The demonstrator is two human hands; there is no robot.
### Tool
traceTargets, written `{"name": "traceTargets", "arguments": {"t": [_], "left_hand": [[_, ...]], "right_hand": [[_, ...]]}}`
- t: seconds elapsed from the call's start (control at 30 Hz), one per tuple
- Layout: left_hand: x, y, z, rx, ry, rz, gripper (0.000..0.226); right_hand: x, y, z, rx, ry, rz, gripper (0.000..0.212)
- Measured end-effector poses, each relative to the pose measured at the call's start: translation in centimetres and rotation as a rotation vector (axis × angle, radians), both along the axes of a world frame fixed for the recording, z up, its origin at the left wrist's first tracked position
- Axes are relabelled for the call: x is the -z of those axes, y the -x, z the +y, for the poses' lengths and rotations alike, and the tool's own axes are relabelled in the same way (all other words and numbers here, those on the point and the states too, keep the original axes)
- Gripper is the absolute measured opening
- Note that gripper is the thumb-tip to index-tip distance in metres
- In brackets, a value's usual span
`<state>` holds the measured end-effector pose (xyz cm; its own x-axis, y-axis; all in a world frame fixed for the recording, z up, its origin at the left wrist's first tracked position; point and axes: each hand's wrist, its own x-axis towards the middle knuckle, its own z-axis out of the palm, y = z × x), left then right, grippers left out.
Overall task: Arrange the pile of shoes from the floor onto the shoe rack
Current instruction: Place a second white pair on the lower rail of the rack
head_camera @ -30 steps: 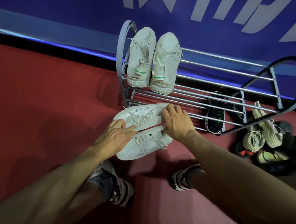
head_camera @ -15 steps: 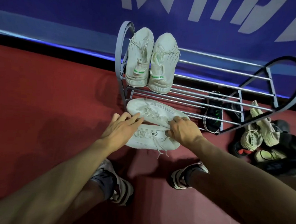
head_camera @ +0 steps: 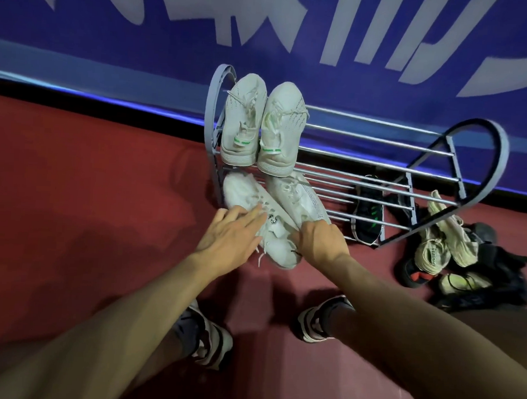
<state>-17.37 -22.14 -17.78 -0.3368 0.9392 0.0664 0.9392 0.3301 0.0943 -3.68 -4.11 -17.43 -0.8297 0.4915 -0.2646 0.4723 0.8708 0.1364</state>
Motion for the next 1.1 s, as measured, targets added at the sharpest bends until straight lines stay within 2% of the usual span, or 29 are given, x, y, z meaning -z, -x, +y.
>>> {"name": "traceTargets", "arguments": {"t": [0.1, 0.2, 0.23, 0.27, 0.37, 0.47, 0.57, 0.7, 0.77, 0.9, 1.03, 1.1], "left_hand": [[0.0, -1.9, 0.2, 0.022, 0.065, -0.038, 0.057], [0.2, -3.4, 0.8, -0.007, 0.149, -0.11, 0.065], [0.3, -3.7, 1.2, -0.025, 0.166, -0.139, 0.07], [0.5, -3.8, 1.7, -0.043, 0.178, -0.163, 0.075], [1.7, -3.6, 3.6, -0.072, 0.16, -0.205, 0.089], [3.9, -3.0, 5.8, -0.101, 0.131, -0.272, 0.091], [5.8, -2.3, 7.3, -0.144, 0.087, -0.255, 0.082], [6.5, -1.6, 8.2, -0.151, 0.088, -0.231, 0.045], [6.8, -1.2, 8.2, -0.167, 0.075, -0.2, 0.038], [7.4, -1.1, 7.8, -0.183, 0.026, -0.157, 0.037], [7.2, -1.2, 7.5, -0.185, 0.028, -0.216, 0.026], [7.3, -1.2, 7.4, -0.173, 0.018, -0.237, 0.028]], "right_hand": [[-0.2, 0.3, -0.7, -0.088, -0.016, -0.079, 0.021], [0.1, 1.0, -0.4, -0.049, 0.011, -0.15, 0.029], [0.6, 1.2, -0.4, -0.042, 0.057, -0.133, 0.025], [0.9, 1.1, 0.0, -0.011, 0.045, -0.03, 0.024], [2.4, 1.5, 1.2, 0.066, 0.069, 0.116, 0.031], [3.3, 2.0, 1.8, 0.12, 0.062, 0.109, 0.033], [4.2, 2.2, 2.7, 0.19, 0.08, 0.199, 0.039], [4.9, 2.3, 2.8, 0.252, 0.166, 0.392, 0.034], [4.9, 2.3, 2.9, 0.233, 0.23, 0.462, 0.031], [4.6, 1.5, 3.4, 0.249, 0.493, 0.463, 0.02], [5.5, -1.1, 3.2, 0.127, 0.584, 0.452, 0.017], [5.7, -1.4, 3.4, 0.199, 0.604, 0.403, 0.016]]}}
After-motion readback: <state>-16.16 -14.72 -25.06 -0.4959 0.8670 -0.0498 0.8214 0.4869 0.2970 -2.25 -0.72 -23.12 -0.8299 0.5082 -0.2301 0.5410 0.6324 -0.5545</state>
